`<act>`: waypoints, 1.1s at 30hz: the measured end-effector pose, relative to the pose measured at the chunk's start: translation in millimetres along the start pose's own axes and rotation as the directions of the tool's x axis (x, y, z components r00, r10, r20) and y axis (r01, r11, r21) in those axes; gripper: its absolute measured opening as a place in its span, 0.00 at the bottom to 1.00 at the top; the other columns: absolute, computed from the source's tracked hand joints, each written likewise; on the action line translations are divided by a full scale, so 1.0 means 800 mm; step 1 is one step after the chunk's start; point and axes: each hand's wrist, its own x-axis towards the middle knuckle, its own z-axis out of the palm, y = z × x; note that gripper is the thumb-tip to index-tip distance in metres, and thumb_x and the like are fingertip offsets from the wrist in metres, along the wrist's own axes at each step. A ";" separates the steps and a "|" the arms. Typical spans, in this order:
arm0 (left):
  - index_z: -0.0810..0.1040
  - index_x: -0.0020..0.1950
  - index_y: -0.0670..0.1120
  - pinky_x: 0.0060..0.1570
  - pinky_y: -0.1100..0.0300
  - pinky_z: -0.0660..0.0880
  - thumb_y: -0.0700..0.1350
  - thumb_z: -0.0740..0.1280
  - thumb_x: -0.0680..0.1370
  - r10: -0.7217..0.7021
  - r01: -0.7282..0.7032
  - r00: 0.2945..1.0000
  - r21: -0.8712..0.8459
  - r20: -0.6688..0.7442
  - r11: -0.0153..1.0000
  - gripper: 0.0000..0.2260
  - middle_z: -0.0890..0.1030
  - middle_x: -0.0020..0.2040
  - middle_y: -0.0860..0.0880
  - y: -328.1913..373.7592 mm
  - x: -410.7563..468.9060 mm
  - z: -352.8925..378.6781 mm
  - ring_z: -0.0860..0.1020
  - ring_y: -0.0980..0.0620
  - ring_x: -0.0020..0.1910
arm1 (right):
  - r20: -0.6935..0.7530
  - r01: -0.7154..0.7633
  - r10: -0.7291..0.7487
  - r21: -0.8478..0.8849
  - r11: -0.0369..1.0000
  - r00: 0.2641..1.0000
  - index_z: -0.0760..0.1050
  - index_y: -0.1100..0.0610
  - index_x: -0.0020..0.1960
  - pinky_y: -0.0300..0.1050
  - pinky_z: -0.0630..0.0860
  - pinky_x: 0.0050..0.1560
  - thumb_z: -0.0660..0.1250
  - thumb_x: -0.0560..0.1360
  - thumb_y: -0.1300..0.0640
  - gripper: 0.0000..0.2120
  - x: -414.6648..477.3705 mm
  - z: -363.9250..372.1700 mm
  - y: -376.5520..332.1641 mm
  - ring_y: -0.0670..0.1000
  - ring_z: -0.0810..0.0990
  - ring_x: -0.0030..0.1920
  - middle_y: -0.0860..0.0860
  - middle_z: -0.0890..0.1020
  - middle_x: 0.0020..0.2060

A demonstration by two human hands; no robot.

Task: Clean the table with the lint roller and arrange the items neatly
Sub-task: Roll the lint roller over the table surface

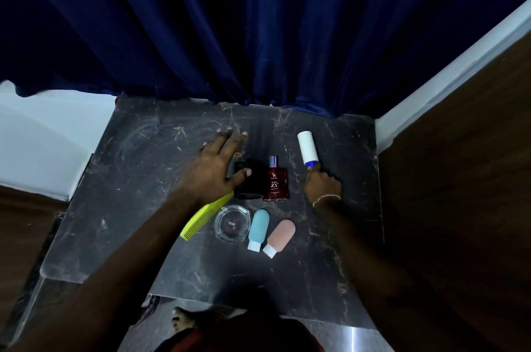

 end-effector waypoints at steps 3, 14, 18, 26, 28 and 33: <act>0.47 0.83 0.60 0.79 0.40 0.61 0.73 0.53 0.78 0.019 -0.018 1.000 0.052 -0.013 0.998 0.38 0.52 0.85 0.47 0.002 0.001 0.003 0.55 0.42 0.83 | -0.021 -0.035 0.035 0.001 0.999 0.999 0.63 0.63 0.72 0.53 0.78 0.55 0.50 0.85 0.52 0.21 0.006 0.000 0.018 0.62 0.83 0.56 0.59 0.83 0.56; 0.47 0.83 0.59 0.80 0.41 0.56 0.74 0.50 0.78 0.029 -0.027 0.999 0.056 -0.032 0.998 0.38 0.52 0.85 0.47 -0.005 0.002 0.009 0.51 0.44 0.84 | -0.105 -0.243 0.262 0.166 0.956 0.959 0.70 0.65 0.67 0.55 0.78 0.52 0.52 0.84 0.51 0.21 0.033 0.003 0.097 0.66 0.83 0.54 0.65 0.83 0.54; 0.48 0.84 0.58 0.81 0.40 0.56 0.74 0.49 0.78 0.009 -0.008 1.000 0.061 -0.026 0.998 0.38 0.52 0.85 0.47 -0.008 0.000 0.006 0.50 0.44 0.85 | -0.136 -0.295 0.333 0.242 0.924 0.933 0.72 0.66 0.65 0.53 0.77 0.50 0.53 0.84 0.51 0.21 0.033 0.006 0.115 0.65 0.83 0.52 0.65 0.82 0.53; 0.47 0.84 0.59 0.81 0.41 0.54 0.73 0.50 0.78 0.011 -0.010 1.000 0.046 -0.026 0.999 0.38 0.51 0.85 0.47 -0.003 0.001 0.004 0.48 0.45 0.85 | -0.043 -0.230 0.248 0.250 0.941 0.968 0.70 0.64 0.66 0.56 0.77 0.55 0.52 0.84 0.50 0.20 0.029 0.002 0.067 0.65 0.82 0.56 0.64 0.83 0.54; 0.47 0.84 0.59 0.81 0.40 0.54 0.73 0.50 0.78 0.009 -0.008 1.000 0.045 -0.022 0.999 0.38 0.50 0.85 0.47 -0.002 0.000 0.005 0.48 0.45 0.85 | -0.042 -0.178 0.192 0.220 0.959 0.981 0.70 0.63 0.66 0.56 0.77 0.56 0.52 0.84 0.50 0.19 0.023 0.004 0.043 0.66 0.82 0.56 0.64 0.83 0.54; 0.47 0.84 0.59 0.82 0.41 0.54 0.73 0.49 0.78 0.025 -0.024 0.999 0.051 -0.023 0.998 0.37 0.51 0.85 0.47 0.002 -0.001 0.007 0.49 0.45 0.85 | -0.015 -0.062 0.065 0.178 0.982 0.998 0.68 0.61 0.66 0.54 0.77 0.56 0.52 0.84 0.50 0.18 0.012 0.007 -0.004 0.64 0.82 0.57 0.61 0.83 0.56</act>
